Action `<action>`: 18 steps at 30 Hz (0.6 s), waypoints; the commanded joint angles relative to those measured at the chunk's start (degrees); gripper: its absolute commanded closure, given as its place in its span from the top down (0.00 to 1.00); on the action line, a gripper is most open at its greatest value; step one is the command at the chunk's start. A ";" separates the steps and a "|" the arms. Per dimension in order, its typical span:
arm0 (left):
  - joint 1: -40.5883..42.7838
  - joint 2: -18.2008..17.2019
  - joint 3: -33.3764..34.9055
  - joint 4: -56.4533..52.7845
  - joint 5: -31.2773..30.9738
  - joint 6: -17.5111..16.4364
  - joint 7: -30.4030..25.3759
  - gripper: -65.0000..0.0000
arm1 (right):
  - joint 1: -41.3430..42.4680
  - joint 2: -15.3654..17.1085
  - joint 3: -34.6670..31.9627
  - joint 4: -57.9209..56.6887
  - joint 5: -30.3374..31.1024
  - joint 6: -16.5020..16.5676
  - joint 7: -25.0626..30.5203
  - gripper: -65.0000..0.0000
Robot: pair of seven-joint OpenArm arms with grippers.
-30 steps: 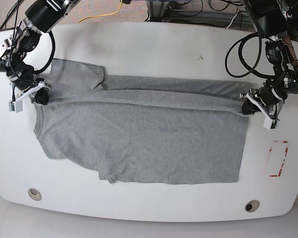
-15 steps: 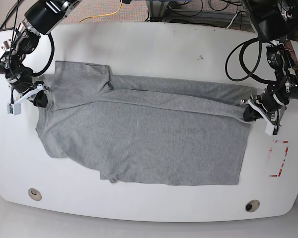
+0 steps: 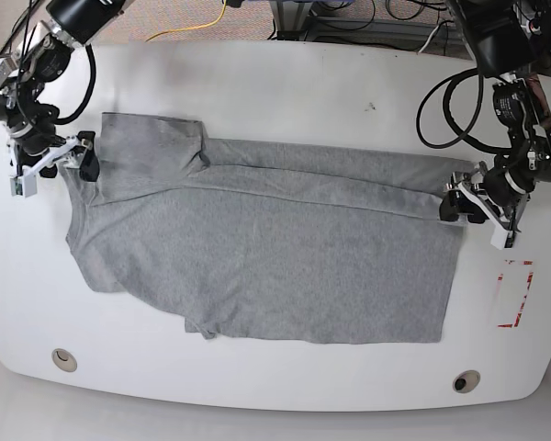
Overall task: Layout the t-shirt on the table in an organized manner, then fold the t-shirt properly
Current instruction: 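Open both grippers to release the folded edge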
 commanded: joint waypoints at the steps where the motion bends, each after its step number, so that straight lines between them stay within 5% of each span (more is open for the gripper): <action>1: -1.07 -0.95 -0.30 1.39 -0.87 -0.02 -0.85 0.57 | -2.33 -0.67 0.17 3.80 1.43 0.12 0.25 0.86; 12: -3.35 -4.02 -0.56 1.66 -1.31 -0.02 -0.59 0.57 | -9.19 -6.20 3.87 3.89 1.43 0.12 0.25 0.86; 18: -3.44 -4.46 -0.56 4.38 -1.31 -0.02 -0.59 0.57 | -9.45 -6.56 3.34 -0.95 1.43 0.12 0.25 0.86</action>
